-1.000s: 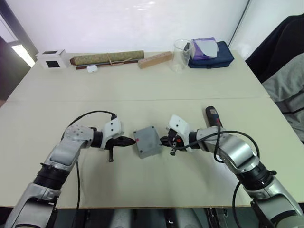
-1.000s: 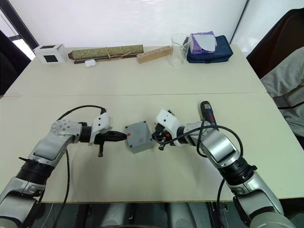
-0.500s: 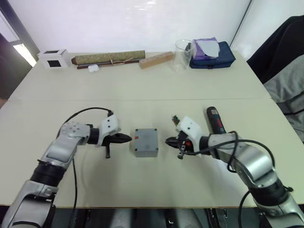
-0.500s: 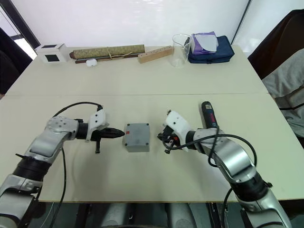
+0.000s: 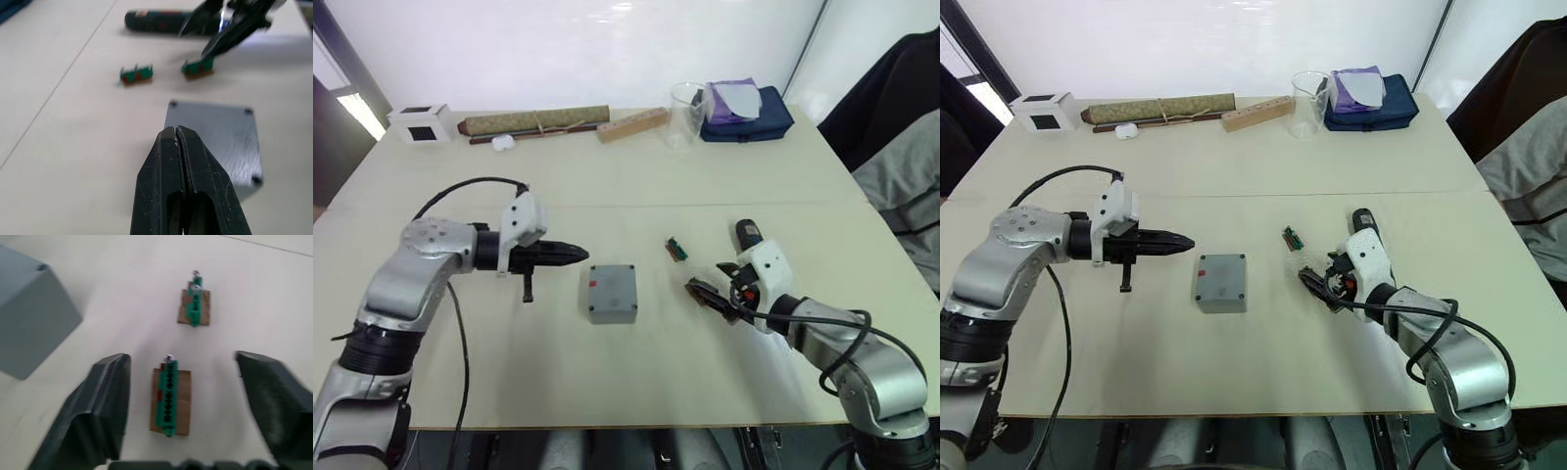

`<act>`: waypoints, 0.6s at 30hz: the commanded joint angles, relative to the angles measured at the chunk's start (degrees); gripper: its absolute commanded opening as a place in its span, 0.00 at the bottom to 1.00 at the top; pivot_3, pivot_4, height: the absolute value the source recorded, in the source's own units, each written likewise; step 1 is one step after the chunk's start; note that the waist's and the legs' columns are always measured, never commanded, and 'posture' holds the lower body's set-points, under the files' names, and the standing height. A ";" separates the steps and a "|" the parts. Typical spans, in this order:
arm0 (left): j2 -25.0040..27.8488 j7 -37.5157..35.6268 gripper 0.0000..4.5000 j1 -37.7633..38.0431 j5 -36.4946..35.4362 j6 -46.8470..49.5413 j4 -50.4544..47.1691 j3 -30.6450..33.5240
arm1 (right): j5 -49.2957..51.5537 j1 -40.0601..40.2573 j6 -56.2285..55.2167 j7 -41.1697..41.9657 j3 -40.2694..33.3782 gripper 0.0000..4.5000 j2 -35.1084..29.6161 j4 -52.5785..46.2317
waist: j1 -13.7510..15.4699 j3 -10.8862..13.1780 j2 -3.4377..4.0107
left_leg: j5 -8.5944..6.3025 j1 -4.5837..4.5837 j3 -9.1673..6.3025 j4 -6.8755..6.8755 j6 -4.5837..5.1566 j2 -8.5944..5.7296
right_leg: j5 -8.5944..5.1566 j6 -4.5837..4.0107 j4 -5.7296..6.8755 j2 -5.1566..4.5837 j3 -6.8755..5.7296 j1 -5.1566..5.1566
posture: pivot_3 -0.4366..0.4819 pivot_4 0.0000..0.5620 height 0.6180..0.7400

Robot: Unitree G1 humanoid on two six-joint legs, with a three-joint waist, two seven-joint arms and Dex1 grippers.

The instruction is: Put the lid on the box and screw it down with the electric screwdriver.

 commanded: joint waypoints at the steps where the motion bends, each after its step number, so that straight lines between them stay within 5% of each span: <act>1: -0.79 1.00 0.00 -1.87 -1.09 0.76 -2.30 -0.10 | -0.25 -0.32 -3.23 -0.90 0.83 0.98 1.60 1.11 | -0.01 0.00 0.00 | 0.00 0.00 0.00 0.00 0.00 0.00 | 0.00 0.00 0.00 0.00 0.00 0.00 | 0.48 0.27 0.97; 18: -2.41 1.81 0.00 -2.56 -0.47 0.54 -2.00 -1.66 | -2.91 -4.10 -9.39 -0.83 5.31 0.98 2.47 8.79 | 0.14 0.00 0.01 | 0.01 0.01 0.01 0.01 -0.01 -0.01 | 0.00 0.00 0.01 -0.02 0.01 0.01 | 0.48 0.27 0.97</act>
